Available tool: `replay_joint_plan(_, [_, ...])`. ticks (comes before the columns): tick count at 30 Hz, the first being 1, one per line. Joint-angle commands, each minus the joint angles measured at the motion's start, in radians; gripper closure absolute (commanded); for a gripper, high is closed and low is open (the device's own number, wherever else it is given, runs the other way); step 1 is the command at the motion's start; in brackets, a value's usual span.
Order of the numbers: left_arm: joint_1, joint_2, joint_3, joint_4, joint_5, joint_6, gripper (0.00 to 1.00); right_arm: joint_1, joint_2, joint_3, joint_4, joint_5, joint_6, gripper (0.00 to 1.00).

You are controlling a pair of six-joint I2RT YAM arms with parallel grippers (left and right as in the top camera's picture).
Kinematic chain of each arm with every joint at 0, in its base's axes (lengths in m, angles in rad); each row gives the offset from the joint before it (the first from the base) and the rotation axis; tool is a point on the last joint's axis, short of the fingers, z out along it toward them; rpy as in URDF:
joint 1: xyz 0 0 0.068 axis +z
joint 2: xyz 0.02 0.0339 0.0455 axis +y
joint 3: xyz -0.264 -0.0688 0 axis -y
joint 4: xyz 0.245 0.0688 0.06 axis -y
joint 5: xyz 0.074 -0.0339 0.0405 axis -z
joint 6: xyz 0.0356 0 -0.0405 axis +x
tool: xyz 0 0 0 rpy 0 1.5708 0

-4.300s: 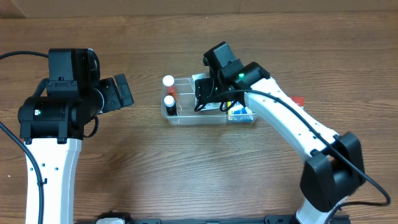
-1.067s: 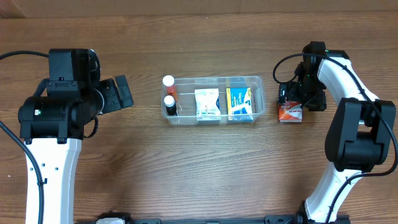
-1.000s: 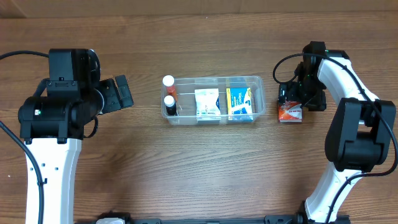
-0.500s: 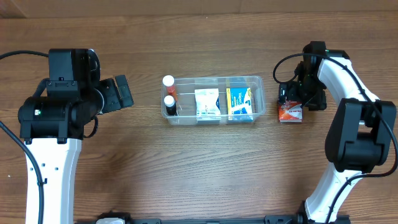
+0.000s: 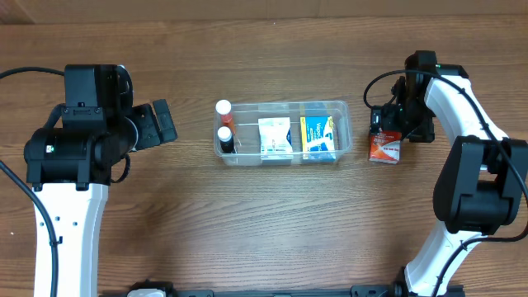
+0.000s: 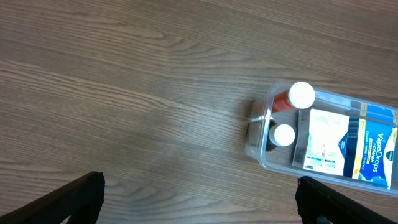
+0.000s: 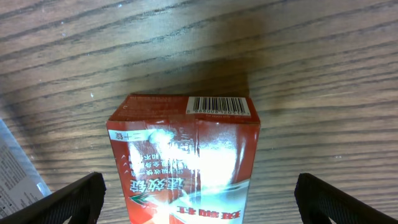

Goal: Pack container
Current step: 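Lower the right gripper onto the red-and-white box and grasp it, then carry the red-and-white box into the container's right end and release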

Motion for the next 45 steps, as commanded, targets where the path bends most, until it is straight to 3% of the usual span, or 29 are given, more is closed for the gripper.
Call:
replay_joint_plan(1, [0.004,0.003,-0.009,0.003,-0.01,0.018,0.0,0.0,-0.036,-0.024,0.019,-0.009,-0.006,0.0])
replay_joint_plan(14, [0.004,0.003,-0.009,0.003,-0.01,0.018,0.0,0.0,-0.036,-0.116,0.122,-0.012,-0.003,0.0])
replay_joint_plan(20, [0.004,0.003,-0.009,0.0,-0.01,0.019,0.0,0.0,-0.036,-0.116,0.126,-0.012,0.0,0.18])
replay_joint_plan(32, [0.004,0.003,-0.009,0.0,-0.011,0.019,0.0,0.0,-0.047,-0.082,0.096,-0.017,0.027,0.27])
replay_joint_plan(40, [0.004,0.003,-0.009,0.0,-0.013,0.019,0.0,0.025,-0.206,-0.034,0.044,-0.029,0.039,0.29])
replay_joint_plan(45, [0.004,0.003,-0.009,0.0,-0.013,0.019,0.0,0.133,-0.367,-0.014,0.035,-0.034,0.049,0.3])
